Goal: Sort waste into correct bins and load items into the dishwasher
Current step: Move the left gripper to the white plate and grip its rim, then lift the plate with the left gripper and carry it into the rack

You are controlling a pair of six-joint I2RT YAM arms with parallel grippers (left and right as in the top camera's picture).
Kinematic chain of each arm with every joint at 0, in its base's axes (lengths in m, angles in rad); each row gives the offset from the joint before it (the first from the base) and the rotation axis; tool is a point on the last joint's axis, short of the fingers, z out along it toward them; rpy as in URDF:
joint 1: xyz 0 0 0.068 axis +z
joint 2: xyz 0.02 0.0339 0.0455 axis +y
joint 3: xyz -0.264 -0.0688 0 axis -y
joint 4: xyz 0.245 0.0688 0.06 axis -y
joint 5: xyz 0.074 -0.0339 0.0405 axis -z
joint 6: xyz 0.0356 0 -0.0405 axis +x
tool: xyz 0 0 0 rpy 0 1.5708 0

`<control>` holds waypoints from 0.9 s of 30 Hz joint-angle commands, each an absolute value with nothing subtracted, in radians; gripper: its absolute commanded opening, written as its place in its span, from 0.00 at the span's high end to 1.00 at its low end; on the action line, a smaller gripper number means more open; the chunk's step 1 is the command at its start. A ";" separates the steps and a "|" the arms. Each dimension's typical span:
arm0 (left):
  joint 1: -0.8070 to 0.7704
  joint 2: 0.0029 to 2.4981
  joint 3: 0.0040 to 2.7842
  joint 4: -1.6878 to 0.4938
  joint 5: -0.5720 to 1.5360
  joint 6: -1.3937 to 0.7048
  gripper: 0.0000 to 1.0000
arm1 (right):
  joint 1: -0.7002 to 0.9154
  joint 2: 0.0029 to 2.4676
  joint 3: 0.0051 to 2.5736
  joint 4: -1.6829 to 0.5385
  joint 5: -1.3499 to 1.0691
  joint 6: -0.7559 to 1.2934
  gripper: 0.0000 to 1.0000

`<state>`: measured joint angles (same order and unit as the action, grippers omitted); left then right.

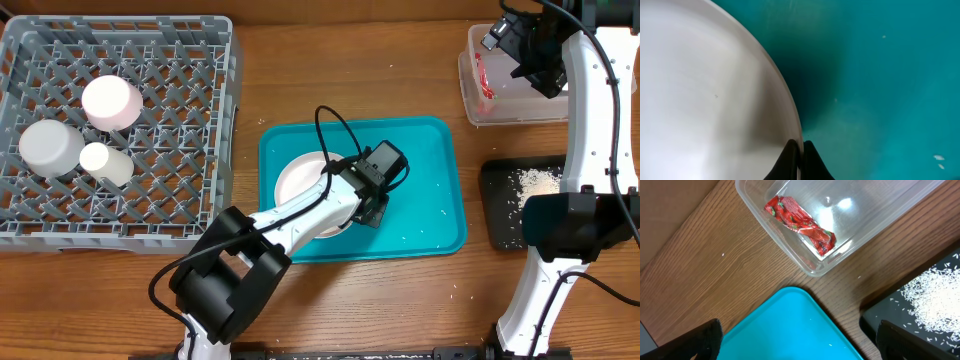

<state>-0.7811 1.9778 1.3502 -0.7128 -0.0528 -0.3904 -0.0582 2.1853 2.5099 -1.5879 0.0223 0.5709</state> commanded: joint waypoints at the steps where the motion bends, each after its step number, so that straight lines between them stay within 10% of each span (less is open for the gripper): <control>1: -0.764 1.892 1.478 -0.781 0.045 -0.408 0.96 | -0.057 2.162 2.533 -1.583 0.017 0.556 0.00; 12: -0.429 1.602 1.705 -0.971 0.103 -0.361 0.96 | -0.057 2.162 2.533 -1.583 0.017 0.556 0.00; 19: 0.037 1.611 1.703 -0.976 0.908 -0.015 0.96 | -0.057 2.162 2.533 -1.583 0.017 0.556 0.00; 27: 0.231 1.783 1.703 -0.956 1.081 0.048 0.96 | -0.057 2.162 2.533 -1.583 0.017 0.556 0.00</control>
